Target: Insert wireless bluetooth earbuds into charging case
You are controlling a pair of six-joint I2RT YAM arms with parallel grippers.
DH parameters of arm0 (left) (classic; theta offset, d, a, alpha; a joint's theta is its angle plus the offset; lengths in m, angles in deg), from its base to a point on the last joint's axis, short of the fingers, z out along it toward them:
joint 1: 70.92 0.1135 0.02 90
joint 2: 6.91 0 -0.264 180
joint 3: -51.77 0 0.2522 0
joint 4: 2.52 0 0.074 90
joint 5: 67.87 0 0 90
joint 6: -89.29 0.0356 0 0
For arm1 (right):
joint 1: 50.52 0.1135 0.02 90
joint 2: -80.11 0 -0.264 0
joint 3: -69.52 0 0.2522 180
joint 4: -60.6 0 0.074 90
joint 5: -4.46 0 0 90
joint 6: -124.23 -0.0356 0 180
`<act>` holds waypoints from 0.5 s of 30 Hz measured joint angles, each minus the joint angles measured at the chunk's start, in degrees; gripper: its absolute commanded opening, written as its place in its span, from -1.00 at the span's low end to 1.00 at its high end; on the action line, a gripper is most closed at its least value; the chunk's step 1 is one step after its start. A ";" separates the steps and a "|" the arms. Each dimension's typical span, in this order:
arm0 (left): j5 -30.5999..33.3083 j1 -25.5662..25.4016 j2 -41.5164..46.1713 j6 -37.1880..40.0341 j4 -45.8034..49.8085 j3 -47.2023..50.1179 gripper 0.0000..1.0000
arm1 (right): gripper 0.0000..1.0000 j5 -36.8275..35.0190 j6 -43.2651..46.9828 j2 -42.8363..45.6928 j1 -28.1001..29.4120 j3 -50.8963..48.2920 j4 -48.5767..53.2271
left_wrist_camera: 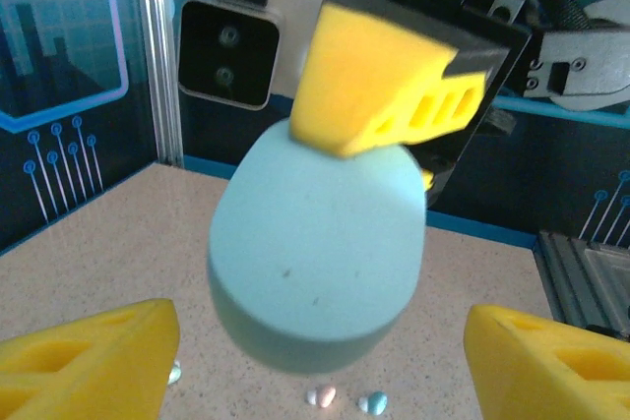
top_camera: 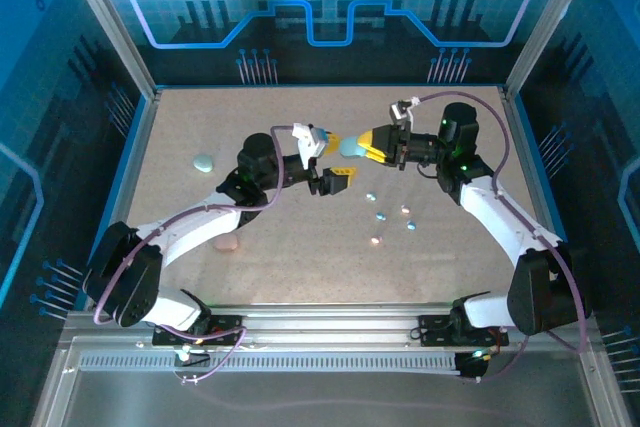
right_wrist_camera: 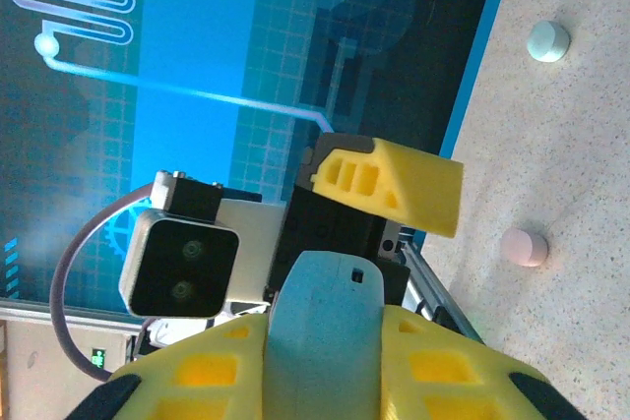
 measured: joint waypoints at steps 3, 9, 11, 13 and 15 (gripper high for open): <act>-0.07 -0.04 0.00 -0.39 -1.22 -0.09 0.30 | -0.62 0.00 -0.20 0.00 0.00 0.00 -0.02; -0.15 -0.09 0.00 -0.85 -1.40 -0.11 0.13 | -0.60 0.00 -0.17 0.00 0.00 0.00 0.00; -0.15 -0.11 0.00 -0.85 -1.40 -0.13 0.13 | -0.59 -0.02 -0.15 0.00 0.13 0.00 0.24; -0.15 -0.17 0.00 -0.85 -1.42 -0.20 0.15 | -0.58 0.00 -0.15 0.00 0.37 0.00 0.57; -0.15 -0.28 0.00 -0.81 -1.42 -0.24 0.12 | -0.58 -0.02 -0.15 0.00 0.48 0.02 0.68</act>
